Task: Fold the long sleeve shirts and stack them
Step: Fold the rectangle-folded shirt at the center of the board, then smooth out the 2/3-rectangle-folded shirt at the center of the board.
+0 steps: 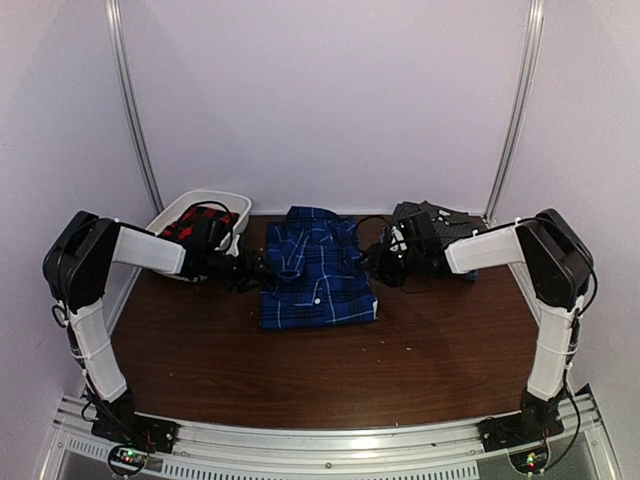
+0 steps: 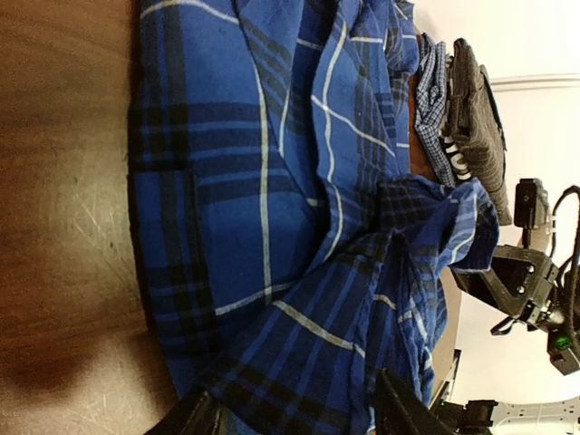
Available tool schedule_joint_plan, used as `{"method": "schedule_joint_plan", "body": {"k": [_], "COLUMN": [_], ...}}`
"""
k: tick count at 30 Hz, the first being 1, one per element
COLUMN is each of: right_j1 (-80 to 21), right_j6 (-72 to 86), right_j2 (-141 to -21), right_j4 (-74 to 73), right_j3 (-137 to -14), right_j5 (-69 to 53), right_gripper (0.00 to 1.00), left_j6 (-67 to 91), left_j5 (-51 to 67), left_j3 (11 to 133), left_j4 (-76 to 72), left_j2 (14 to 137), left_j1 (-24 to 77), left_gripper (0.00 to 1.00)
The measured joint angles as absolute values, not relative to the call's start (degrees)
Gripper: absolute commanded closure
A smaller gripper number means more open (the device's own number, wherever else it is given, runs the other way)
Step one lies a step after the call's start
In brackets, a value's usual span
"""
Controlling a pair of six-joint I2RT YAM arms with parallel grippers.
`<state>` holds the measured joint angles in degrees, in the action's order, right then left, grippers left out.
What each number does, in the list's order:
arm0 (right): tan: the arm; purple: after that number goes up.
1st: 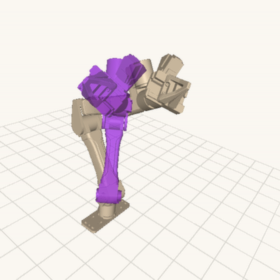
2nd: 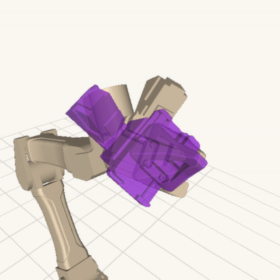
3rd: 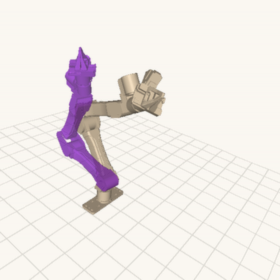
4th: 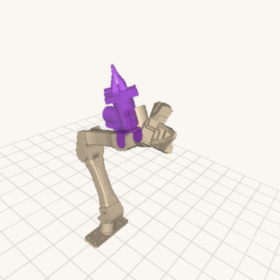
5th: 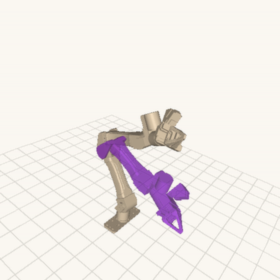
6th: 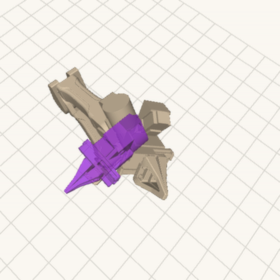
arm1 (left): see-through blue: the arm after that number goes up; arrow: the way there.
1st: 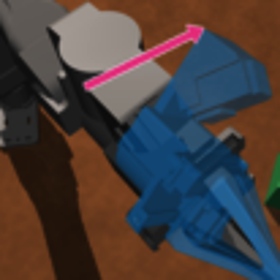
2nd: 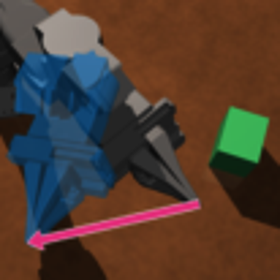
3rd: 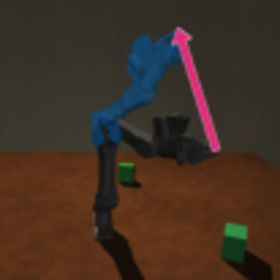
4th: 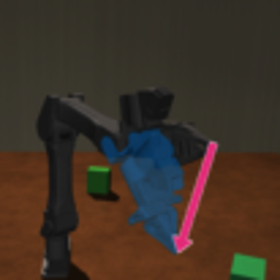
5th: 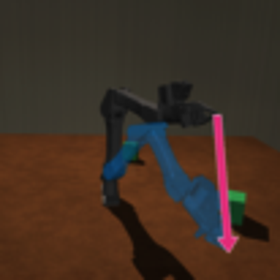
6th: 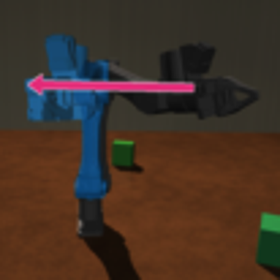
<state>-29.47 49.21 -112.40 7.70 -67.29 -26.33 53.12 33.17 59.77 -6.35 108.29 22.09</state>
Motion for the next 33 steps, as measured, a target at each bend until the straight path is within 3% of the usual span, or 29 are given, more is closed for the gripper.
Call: {"method": "schedule_joint_plan", "body": {"k": [7, 14, 24, 33], "right_j1": [-30.70, -39.35, -51.64, -52.62], "right_j6": [44.12, 36.58, 26.11, 23.70], "right_j2": [-105.54, -105.14, -112.68, -118.02], "right_j4": [2.70, -2.90, -10.11, -14.17], "right_j3": [-68.01, -73.58, -80.23, -84.53], "right_j5": [-19.16, -14.87, -9.32, -6.63], "right_gripper": [0.34, 0.43, 0.40, 0.40], "left_j6": [47.09, 44.75, 48.75, 51.90], "left_j5": [31.07, 31.79, 33.01, 33.93], "left_j3": [63.88, 64.86, 65.32, 65.82], "left_j4": [-0.34, 1.63, -0.05, -1.67], "left_j2": [106.28, 105.71, 109.47, 111.87], "left_j1": [21.98, 21.87, 21.67, 21.41], "left_gripper": [0.36, 0.37, 0.39, 0.40]}}
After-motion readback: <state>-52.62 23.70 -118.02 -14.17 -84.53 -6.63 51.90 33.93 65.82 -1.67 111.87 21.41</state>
